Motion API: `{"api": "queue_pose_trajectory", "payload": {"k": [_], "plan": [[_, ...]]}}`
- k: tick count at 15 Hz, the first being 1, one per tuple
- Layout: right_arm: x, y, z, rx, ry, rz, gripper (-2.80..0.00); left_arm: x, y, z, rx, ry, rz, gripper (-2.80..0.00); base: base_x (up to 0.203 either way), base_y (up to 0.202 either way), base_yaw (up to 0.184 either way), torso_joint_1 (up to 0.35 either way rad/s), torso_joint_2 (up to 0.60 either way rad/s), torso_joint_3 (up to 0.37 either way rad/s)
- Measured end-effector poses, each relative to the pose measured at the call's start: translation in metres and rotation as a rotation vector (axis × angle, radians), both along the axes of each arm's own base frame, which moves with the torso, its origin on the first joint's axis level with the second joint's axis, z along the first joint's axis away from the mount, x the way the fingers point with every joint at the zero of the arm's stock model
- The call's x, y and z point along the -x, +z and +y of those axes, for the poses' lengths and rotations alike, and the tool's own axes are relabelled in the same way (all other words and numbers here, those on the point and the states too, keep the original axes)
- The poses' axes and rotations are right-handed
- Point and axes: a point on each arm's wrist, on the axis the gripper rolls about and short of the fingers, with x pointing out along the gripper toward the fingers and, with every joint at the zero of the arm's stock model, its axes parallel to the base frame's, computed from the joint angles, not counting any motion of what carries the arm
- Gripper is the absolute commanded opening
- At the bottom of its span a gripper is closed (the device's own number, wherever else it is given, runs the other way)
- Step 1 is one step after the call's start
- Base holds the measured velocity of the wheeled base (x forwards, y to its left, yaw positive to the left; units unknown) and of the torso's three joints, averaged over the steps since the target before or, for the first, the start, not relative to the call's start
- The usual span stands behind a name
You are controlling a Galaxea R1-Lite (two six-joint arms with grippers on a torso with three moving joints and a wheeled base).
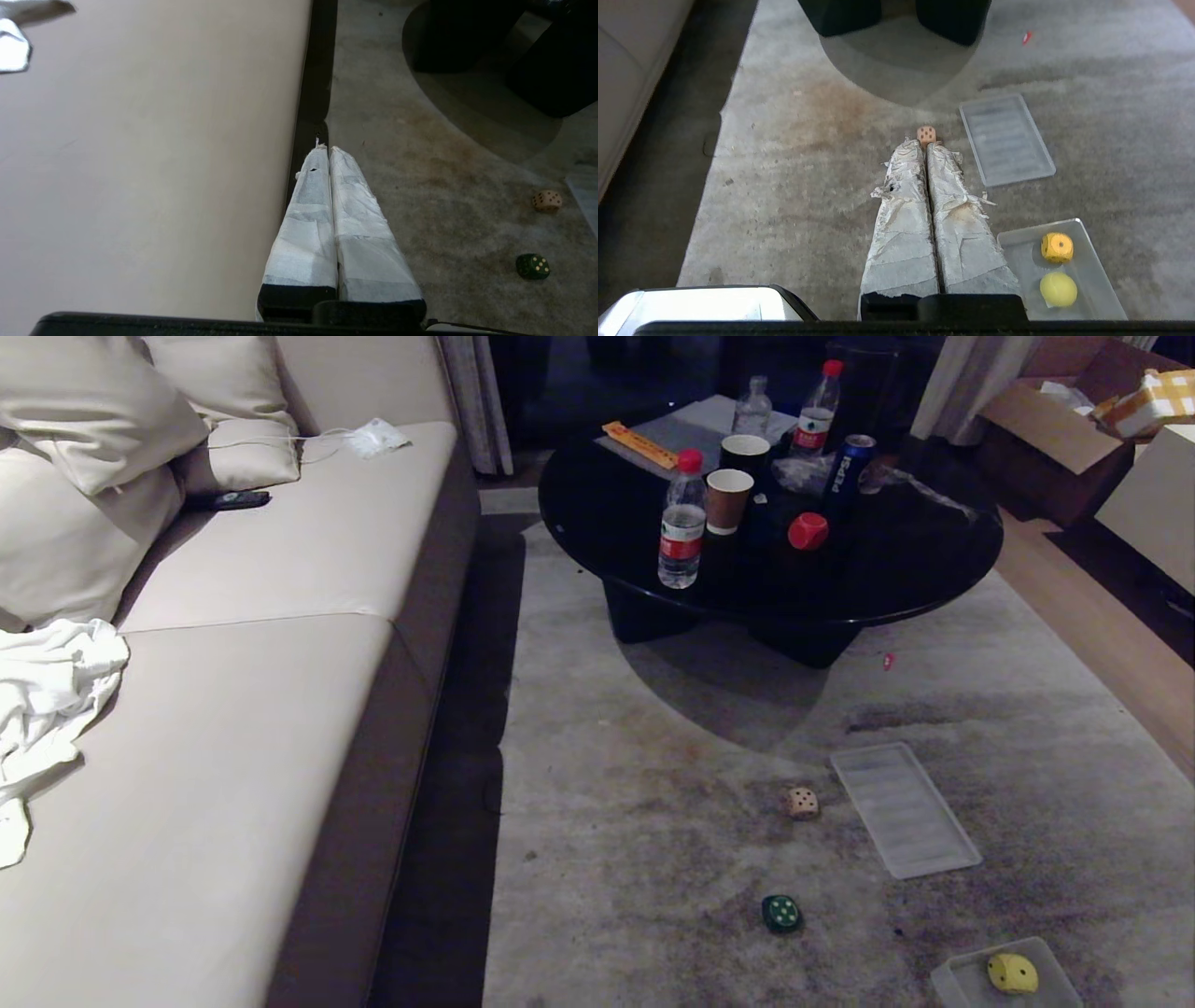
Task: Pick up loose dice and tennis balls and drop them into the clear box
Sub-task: Find toys out of the box
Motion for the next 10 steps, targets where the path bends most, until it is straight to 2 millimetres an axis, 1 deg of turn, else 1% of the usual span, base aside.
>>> {"api": "queue_pose_trajectory", "payload": {"k": [6,10], "plan": [[0.0000,0.0000,0.0000,0.000,0.000,0.001,-2.80,0.0000,0.0000,0.0000,0.000,0.000,0.000,-2.80,0.000,0.000,0.000,0.002,0.00,-0.194],[0.0000,0.0000,0.0000,0.000,0.000,0.001,-2.80,0.0000,-0.0001,0.0000,-0.004,0.000,0.001,-2.80,0.000,0.000,0.000,0.002,0.00,-0.046]]}}
